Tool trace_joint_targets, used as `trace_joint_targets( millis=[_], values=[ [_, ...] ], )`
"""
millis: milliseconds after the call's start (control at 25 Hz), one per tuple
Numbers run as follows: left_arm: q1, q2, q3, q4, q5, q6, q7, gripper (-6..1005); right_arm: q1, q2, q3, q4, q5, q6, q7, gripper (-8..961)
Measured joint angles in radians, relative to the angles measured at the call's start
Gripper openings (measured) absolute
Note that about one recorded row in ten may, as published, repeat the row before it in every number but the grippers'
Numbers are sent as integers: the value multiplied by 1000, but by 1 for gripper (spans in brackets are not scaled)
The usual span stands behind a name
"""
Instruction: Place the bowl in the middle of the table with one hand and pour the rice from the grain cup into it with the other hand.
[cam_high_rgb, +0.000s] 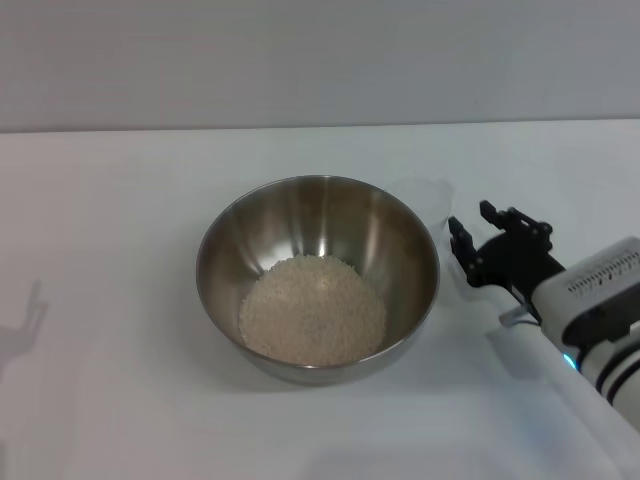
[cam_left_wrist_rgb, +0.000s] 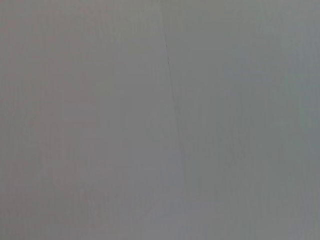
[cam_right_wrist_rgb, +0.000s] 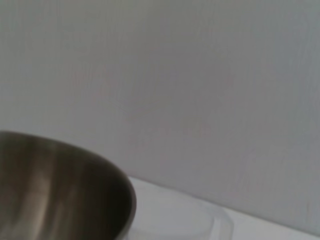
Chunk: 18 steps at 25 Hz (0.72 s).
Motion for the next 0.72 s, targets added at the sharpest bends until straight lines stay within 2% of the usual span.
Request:
trace_joint_targets(
  millis=[80,120,200,400,480,520,560,720],
  values=[
    [0,0,0,0,0,0,0,811,-23,0,-1,7,0,-9,0,332],
    [0,0,0,1,0,0,0,811,-58,-2,0,23,0,-41,-2,376],
    [0,0,0,2,0,0,0,811,-84,-4,2,30,0,-73,-4,399],
    [2,0,1,4,0,0,0,811,-222,-5,26,36,9,-309,-4,456],
    [5,0,1,3,0,0,0,811,-282,-5,67,37,10,-412,3,488],
    [5,0,1,4,0,0,0,811,-333,-6,116,35,10,-507,29,504],
    [5,0,1,6,0,0,0,811,-333,-6,116,35,10,-507,29,520],
    [4,0,3,8,0,0,0,811,-398,-7,209,-39,12,-676,156,584]
  ],
)
